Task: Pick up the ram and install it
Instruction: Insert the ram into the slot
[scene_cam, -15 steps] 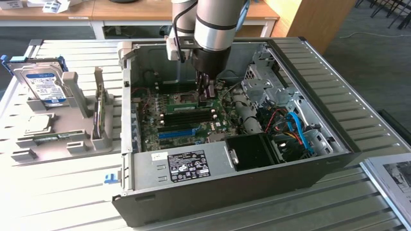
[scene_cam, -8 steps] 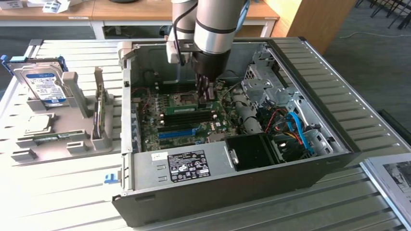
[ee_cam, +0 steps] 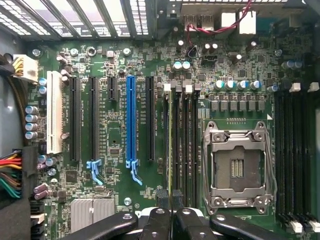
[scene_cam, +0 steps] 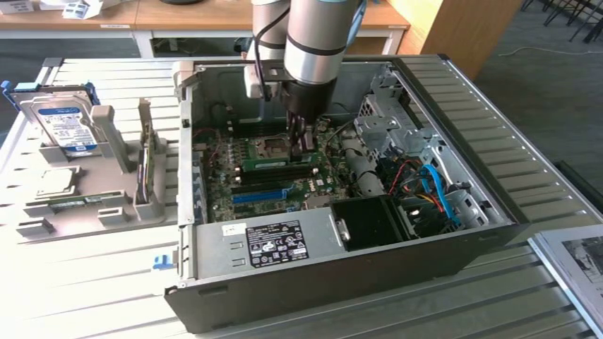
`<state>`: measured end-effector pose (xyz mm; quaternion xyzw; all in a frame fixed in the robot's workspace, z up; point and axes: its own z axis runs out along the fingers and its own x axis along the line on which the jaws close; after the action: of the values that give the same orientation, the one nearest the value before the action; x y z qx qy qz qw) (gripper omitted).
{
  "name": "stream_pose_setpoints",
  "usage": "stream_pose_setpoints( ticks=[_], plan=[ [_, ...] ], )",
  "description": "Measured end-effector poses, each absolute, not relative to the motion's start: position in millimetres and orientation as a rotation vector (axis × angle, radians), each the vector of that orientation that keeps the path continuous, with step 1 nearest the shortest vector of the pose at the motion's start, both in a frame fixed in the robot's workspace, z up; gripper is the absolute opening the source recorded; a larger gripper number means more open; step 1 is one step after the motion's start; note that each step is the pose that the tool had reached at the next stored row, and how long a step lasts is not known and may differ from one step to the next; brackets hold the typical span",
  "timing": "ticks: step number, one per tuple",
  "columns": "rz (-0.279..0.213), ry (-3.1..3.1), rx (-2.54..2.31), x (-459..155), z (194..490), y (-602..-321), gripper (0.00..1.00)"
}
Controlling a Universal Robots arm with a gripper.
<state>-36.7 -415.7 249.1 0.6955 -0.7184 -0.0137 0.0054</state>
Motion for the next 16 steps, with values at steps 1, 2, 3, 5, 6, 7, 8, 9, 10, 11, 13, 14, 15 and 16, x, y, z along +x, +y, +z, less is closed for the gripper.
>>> stream_pose_setpoints(
  ticks=[1, 2, 3, 5, 6, 7, 8, 9, 10, 11, 13, 14, 15, 16],
  plan=[
    [-0.043, -2.249, 2.178, -36.7, 248.2, -415.7, 0.12],
    [-0.043, -2.249, 2.177, -36.7, 247.2, -415.7, 0.12],
    [-0.043, -2.249, 2.178, -36.7, 246.4, -415.7, 0.12],
    [-0.043, -2.249, 2.177, -36.7, 246.0, -415.7, 0.12],
    [-0.043, -2.249, 2.177, -36.7, 246.0, -415.7, 0.12],
    [-0.043, -2.249, 2.177, -36.7, 246.0, -415.7, 0.12],
    [-0.043, -2.249, 2.177, -36.7, 245.9, -415.7, 0.12],
    [-0.043, -2.249, 2.177, -36.8, 245.9, -415.7, 0.12],
    [-0.043, -2.249, 2.177, -37.0, 245.9, -415.7, 0.12],
    [-0.043, -2.249, 2.177, -37.4, 245.8, -415.7, 0.12],
    [-0.043, -2.249, 2.177, -38.3, 245.6, -415.7, 0.12],
    [-0.043, -2.249, 2.177, -38.7, 245.6, -415.7, 0.12],
    [-0.043, -2.249, 2.178, -38.7, 245.5, -415.7, 0.12],
    [-0.042, -2.249, 2.178, -38.7, 245.6, -415.7, 0.12]
  ],
)
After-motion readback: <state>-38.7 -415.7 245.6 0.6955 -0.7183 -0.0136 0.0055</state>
